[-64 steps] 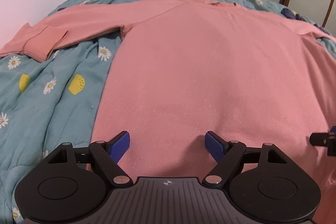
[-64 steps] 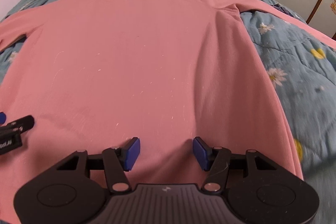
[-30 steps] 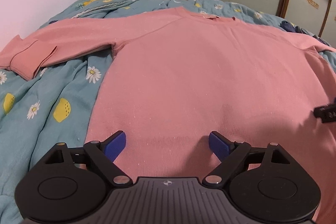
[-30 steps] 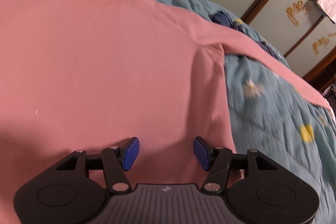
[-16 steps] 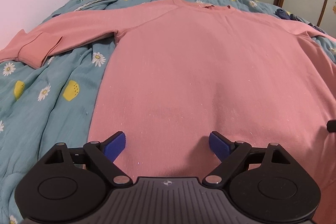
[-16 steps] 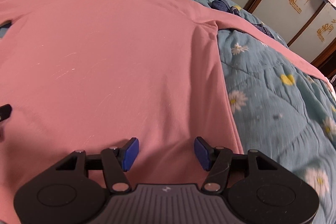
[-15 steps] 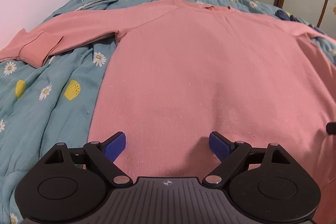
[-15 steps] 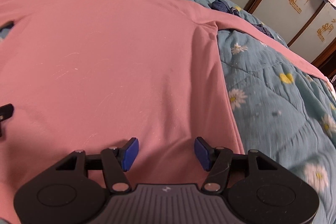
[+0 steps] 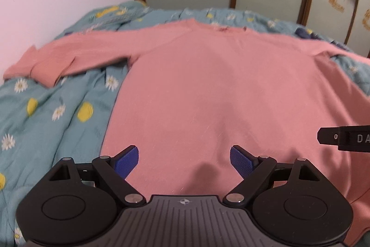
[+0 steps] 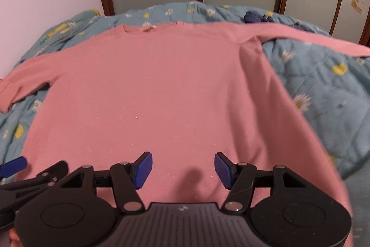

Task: Fold clothes

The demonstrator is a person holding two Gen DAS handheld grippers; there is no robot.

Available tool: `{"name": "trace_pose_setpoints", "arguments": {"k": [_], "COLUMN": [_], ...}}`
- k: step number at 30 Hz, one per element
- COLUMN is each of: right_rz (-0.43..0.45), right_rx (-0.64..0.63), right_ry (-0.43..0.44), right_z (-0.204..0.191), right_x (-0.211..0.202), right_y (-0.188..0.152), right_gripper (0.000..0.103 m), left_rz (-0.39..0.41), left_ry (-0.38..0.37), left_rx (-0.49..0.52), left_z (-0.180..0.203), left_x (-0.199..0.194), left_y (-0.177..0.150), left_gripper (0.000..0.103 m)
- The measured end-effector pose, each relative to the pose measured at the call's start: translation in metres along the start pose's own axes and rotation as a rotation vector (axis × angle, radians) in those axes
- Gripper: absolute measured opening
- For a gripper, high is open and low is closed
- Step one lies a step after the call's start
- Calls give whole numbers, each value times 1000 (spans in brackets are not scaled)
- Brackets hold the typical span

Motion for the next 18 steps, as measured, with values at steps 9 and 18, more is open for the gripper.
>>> {"name": "trace_pose_setpoints", "arguments": {"k": [9, 18], "right_rz": [-141, -281], "right_rx": [1, -118], "right_ry": [17, 36], "right_z": [1, -13], "right_x": [21, 7], "right_y": [-16, -30], "right_gripper": [66, 69], "left_rz": [-85, -181], "left_ry": [9, 5], "left_rx": [4, 52], "left_z": [-7, -8], "left_x": [18, 6], "left_y": [-13, -21], "left_gripper": [87, 87]}}
Point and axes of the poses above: each gripper's, at about its wrist camera, not at the fingertips, and x roughly the way its jaws point, z to its right, y to its top, the point moved 3 cm from there along x, roughly the way its jaws point, and after that the axes turned 1 degree about -x, right-handed, at the moved point
